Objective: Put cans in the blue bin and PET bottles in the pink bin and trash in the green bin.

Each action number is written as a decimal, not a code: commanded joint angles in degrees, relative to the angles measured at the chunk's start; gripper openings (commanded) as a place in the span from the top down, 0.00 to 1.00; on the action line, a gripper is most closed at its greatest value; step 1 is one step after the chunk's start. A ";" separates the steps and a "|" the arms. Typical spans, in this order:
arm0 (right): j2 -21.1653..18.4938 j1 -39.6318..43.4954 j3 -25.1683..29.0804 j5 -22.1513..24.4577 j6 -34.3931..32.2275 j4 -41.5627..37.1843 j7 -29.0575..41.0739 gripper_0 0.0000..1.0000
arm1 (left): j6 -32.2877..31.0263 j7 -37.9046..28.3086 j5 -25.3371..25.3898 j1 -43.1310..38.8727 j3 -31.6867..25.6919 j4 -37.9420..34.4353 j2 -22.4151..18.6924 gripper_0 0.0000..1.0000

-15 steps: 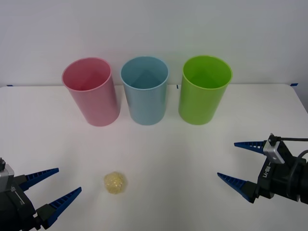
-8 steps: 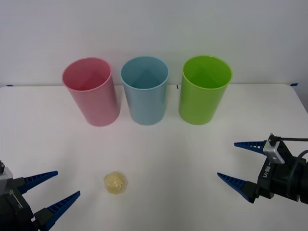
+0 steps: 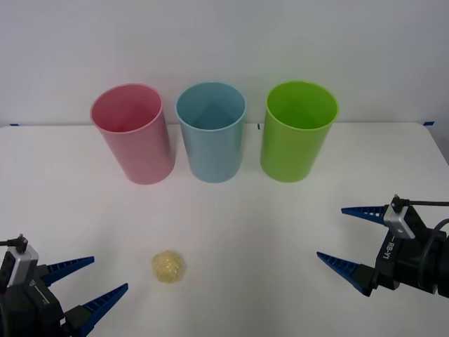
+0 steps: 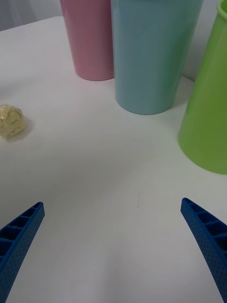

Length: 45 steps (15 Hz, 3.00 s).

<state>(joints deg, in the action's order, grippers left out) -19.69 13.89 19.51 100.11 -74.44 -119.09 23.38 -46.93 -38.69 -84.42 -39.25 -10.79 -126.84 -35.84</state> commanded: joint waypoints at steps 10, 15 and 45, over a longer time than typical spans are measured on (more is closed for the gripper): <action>0.00 0.00 0.00 0.00 0.00 0.00 0.00 0.00 | 24.07 -18.35 0.05 7.17 21.17 -2.09 -32.89 0.00; 0.00 0.00 0.00 0.00 0.00 0.00 0.00 0.00 | 27.85 -20.63 1.89 12.01 27.41 -2.18 -40.71 0.00; 0.00 0.00 0.00 0.00 0.00 0.00 0.00 0.00 | 36.29 -22.21 7.16 76.78 89.28 12.94 -44.23 0.00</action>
<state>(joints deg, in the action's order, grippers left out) -19.69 13.89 19.51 100.11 -74.44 -119.09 23.38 -10.65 -61.04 -77.06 37.31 78.44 -114.31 -80.43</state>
